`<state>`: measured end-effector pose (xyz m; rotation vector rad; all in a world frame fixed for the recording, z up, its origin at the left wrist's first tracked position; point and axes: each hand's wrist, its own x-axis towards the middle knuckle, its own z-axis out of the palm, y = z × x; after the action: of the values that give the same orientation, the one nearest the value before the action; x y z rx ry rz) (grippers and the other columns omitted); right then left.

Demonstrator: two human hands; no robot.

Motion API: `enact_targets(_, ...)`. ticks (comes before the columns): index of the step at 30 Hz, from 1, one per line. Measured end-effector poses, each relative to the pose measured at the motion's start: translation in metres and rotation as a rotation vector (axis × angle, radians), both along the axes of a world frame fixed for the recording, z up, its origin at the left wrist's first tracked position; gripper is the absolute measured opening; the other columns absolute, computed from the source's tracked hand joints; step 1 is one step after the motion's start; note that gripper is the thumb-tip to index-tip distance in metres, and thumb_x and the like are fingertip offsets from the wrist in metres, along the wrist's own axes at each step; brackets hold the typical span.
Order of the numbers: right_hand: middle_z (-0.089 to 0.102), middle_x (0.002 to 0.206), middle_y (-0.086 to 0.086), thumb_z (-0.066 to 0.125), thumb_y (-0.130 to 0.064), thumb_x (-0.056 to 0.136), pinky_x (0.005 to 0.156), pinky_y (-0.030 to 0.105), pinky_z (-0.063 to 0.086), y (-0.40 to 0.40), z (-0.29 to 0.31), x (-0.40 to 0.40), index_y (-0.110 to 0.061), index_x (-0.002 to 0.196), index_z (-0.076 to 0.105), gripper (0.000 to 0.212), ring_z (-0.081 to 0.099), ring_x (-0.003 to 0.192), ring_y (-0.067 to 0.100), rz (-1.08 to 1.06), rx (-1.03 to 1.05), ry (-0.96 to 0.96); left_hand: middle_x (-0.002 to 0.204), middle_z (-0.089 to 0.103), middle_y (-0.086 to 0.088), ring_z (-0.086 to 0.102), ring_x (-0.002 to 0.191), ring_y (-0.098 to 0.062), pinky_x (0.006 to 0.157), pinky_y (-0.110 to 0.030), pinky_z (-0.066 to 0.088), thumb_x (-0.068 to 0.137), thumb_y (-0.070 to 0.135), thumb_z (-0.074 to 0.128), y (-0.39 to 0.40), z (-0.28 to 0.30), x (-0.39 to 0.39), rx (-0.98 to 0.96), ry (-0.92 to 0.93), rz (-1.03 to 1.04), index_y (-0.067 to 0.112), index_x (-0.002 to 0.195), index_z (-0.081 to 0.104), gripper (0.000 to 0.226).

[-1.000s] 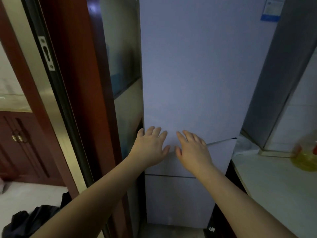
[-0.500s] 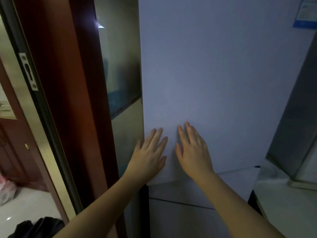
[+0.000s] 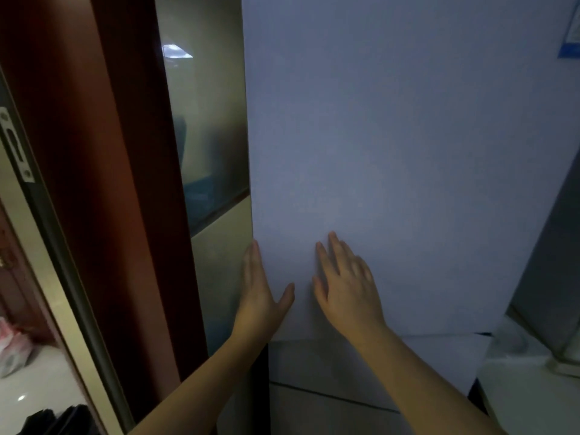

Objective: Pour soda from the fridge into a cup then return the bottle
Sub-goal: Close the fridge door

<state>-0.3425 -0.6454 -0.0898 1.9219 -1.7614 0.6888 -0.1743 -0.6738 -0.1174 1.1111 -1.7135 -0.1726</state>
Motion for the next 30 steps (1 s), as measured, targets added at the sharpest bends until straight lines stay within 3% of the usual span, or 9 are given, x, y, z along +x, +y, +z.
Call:
enact_targets(2, 0.026, 0.156, 0.010, 0.036, -0.039, 0.089, 0.106, 0.046, 0.039, -0.010, -0.001, -0.002, -0.016, 0.145, 0.038, 0.061, 0.036, 0.138, 0.028, 0.006, 0.001, 0.009, 0.159, 0.010, -0.016, 0.007, 0.140, -0.004, 0.111, -0.005, 0.002, 0.084, 0.022, 0.073, -0.012, 0.003, -0.004, -0.013, 0.018, 0.008, 0.019, 0.151, -0.002, 0.101)
enact_targets(5, 0.025, 0.157, 0.010, 0.038, -0.039, 0.087, 0.107, 0.045, 0.037, -0.023, -0.005, -0.006, -0.017, 0.146, 0.038, 0.062, 0.035, 0.139, 0.029, 0.022, -0.005, 0.018, 0.161, -0.008, -0.005, 0.004, 0.146, -0.013, 0.116, -0.027, 0.016, 0.086, 0.030, 0.069, -0.023, 0.006, -0.013, 0.070, 0.030, 0.010, 0.036, 0.148, -0.013, 0.103)
enact_targets(9, 0.016, 0.159, 0.009, 0.034, -0.039, 0.090, 0.111, 0.043, 0.029, -0.039, -0.011, -0.011, -0.019, 0.149, 0.031, 0.062, 0.026, 0.143, 0.027, 0.029, 0.008, 0.039, 0.157, -0.022, 0.003, 0.000, 0.148, -0.023, 0.116, -0.041, 0.026, 0.086, 0.043, 0.066, -0.044, 0.002, -0.022, 0.066, -0.052, 0.055, 0.052, 0.141, -0.023, 0.105)
enact_targets(14, 0.014, 0.160, 0.009, 0.037, -0.034, 0.091, 0.114, 0.043, 0.025, -0.061, -0.012, -0.015, -0.017, 0.149, 0.029, 0.061, 0.024, 0.144, 0.027, 0.024, 0.023, 0.053, 0.158, -0.020, -0.011, -0.003, 0.148, -0.030, 0.118, -0.045, 0.019, 0.083, 0.052, 0.065, -0.076, -0.001, -0.027, 0.073, -0.145, 0.107, 0.045, 0.144, -0.028, 0.111)
enact_targets(19, 0.029, 0.155, 0.011, 0.060, -0.029, 0.084, 0.114, 0.043, 0.021, -0.082, -0.005, -0.014, -0.013, 0.145, 0.039, 0.066, 0.035, 0.139, 0.028, -0.014, 0.051, 0.047, 0.159, -0.015, -0.009, 0.003, 0.147, -0.030, 0.117, -0.043, 0.020, 0.085, 0.053, 0.062, -0.109, 0.005, -0.030, 0.110, -0.172, 0.095, 0.039, 0.148, -0.021, 0.106)
enact_targets(26, 0.034, 0.152, 0.013, 0.030, -0.033, 0.084, 0.114, 0.043, 0.022, -0.100, -0.002, -0.018, -0.011, 0.143, 0.043, 0.064, 0.039, 0.137, 0.027, -0.021, 0.107, 0.048, 0.159, -0.019, -0.014, -0.005, 0.148, -0.029, 0.118, -0.039, 0.010, 0.090, 0.050, 0.058, -0.135, 0.009, -0.040, 0.133, -0.220, 0.103, 0.034, 0.147, -0.021, 0.098)
enact_targets(30, 0.026, 0.156, 0.013, 0.060, -0.030, 0.083, 0.114, 0.046, 0.027, -0.102, -0.007, -0.020, -0.010, 0.146, 0.038, 0.069, 0.031, 0.141, 0.028, 0.002, 0.093, 0.044, 0.158, -0.023, -0.013, -0.009, 0.148, -0.030, 0.118, -0.039, 0.007, 0.092, 0.052, 0.054, -0.135, 0.007, -0.044, 0.162, -0.251, 0.143, 0.036, 0.143, -0.027, 0.097)
